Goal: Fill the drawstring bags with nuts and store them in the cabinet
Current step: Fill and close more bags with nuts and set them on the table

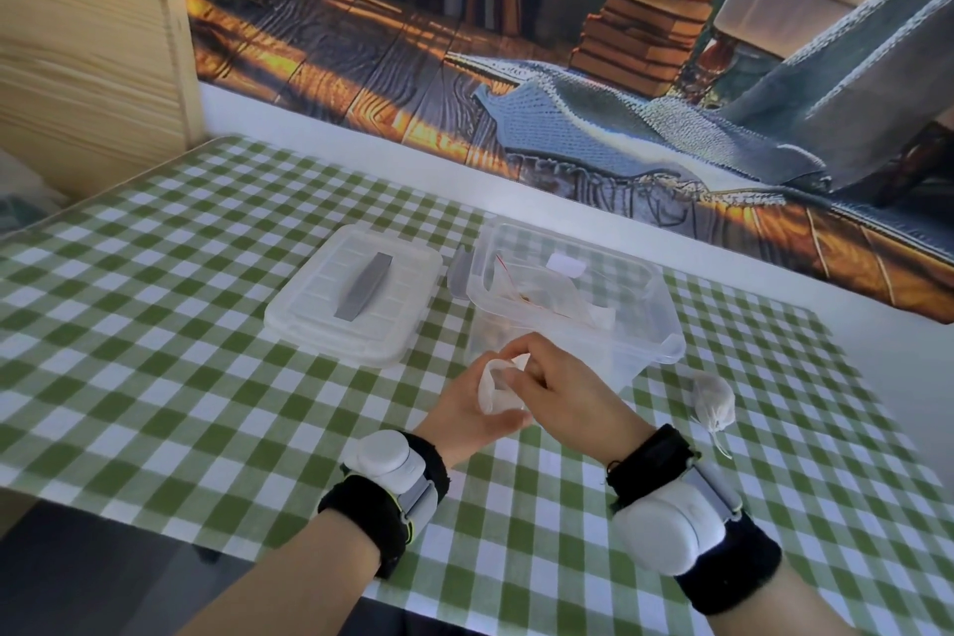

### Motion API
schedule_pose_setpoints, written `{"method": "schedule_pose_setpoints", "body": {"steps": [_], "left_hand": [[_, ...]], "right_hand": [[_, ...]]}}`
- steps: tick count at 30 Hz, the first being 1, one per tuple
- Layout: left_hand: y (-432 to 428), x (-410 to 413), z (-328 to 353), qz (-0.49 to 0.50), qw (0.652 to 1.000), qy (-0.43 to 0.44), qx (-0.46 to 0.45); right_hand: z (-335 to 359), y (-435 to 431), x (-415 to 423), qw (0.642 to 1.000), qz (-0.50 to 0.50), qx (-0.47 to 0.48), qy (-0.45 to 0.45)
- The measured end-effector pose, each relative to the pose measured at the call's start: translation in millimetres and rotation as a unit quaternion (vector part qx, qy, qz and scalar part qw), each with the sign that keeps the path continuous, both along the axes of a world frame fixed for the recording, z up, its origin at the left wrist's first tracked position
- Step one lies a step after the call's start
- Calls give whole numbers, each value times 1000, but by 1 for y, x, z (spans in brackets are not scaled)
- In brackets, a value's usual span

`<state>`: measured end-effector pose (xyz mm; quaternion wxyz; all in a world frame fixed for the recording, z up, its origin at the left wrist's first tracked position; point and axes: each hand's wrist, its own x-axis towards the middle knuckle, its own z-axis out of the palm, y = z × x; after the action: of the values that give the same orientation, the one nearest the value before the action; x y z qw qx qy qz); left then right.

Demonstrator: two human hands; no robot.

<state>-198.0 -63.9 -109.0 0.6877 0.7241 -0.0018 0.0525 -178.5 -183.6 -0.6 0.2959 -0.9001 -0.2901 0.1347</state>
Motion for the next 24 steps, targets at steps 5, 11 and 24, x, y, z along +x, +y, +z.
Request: {"method": "schedule_pose_setpoints", "body": {"steps": [5, 11, 24], "left_hand": [[1, -1, 1, 1, 1000, 0, 23], [1, 0, -2, 3, 1000, 3, 20], [1, -2, 1, 13, 999, -5, 52]], "right_hand": [[7, -2, 1, 998, 8, 63, -18], [3, -2, 1, 994, 50, 73, -66], [48, -6, 33, 962, -73, 208, -161]]}}
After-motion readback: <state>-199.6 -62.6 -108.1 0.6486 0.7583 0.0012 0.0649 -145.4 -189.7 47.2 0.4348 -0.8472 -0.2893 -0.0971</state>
